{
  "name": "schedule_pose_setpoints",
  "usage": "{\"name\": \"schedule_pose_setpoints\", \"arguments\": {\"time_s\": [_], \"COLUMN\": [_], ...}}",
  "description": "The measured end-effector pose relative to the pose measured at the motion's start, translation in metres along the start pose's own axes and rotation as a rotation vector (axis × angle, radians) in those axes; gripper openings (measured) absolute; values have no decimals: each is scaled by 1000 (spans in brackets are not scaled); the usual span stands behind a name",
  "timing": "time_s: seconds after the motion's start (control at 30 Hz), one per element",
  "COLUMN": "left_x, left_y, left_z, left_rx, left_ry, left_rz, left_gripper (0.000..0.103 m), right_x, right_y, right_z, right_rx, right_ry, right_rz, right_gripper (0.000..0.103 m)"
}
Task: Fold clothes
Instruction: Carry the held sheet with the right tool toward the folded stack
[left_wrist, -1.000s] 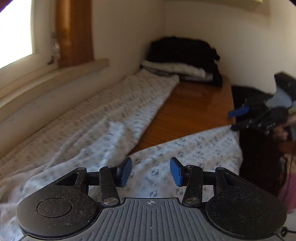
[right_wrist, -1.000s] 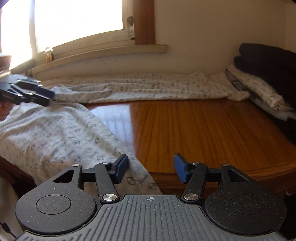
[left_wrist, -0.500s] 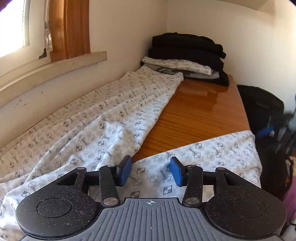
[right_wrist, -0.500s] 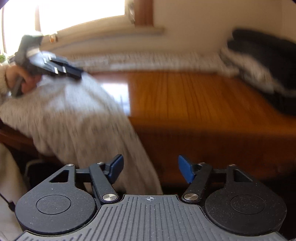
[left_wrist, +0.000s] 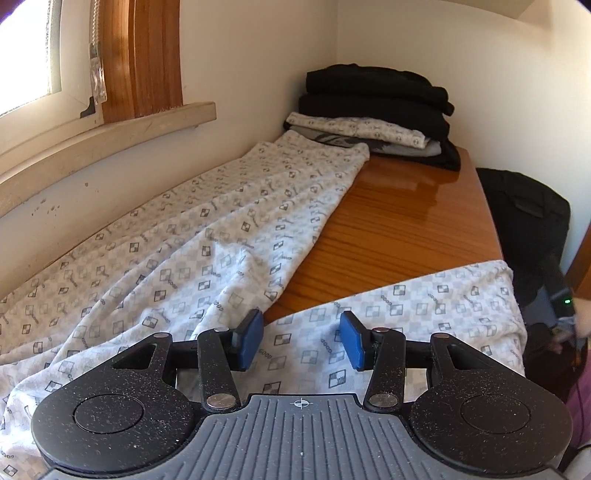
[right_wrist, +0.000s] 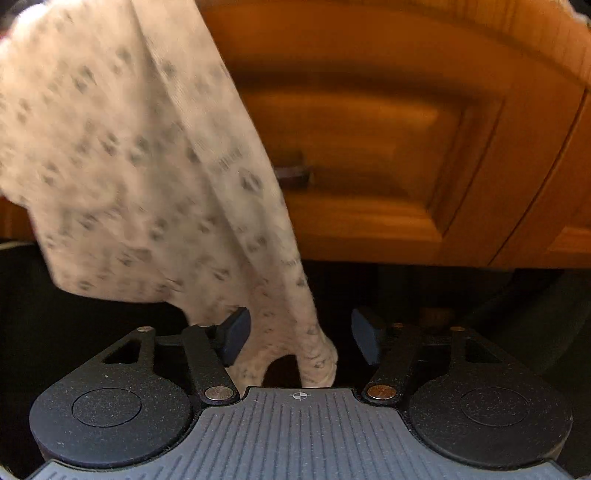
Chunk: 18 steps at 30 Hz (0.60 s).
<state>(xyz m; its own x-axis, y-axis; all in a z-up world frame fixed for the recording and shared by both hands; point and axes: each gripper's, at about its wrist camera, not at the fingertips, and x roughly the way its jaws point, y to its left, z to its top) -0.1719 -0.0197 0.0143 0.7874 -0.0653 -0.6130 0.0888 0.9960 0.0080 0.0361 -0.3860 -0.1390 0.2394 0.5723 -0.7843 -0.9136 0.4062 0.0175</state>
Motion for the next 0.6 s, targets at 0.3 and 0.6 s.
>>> {"name": "schedule_pose_setpoints", "arguments": {"time_s": [0.3,0.6], "left_x": [0,-3], "left_y": [0,9], "left_z": [0,-1], "left_rx": [-2,-68], "left_ry": [0,-9], "left_rz": [-7,73], "left_gripper": [52,52], "right_x": [-30,-202], "right_y": [-30,-47], "right_z": [-6,58], "right_rx": [112,-19], "right_ry": [24,-194], "right_rz": [16,-302], "right_gripper": [2,2]}}
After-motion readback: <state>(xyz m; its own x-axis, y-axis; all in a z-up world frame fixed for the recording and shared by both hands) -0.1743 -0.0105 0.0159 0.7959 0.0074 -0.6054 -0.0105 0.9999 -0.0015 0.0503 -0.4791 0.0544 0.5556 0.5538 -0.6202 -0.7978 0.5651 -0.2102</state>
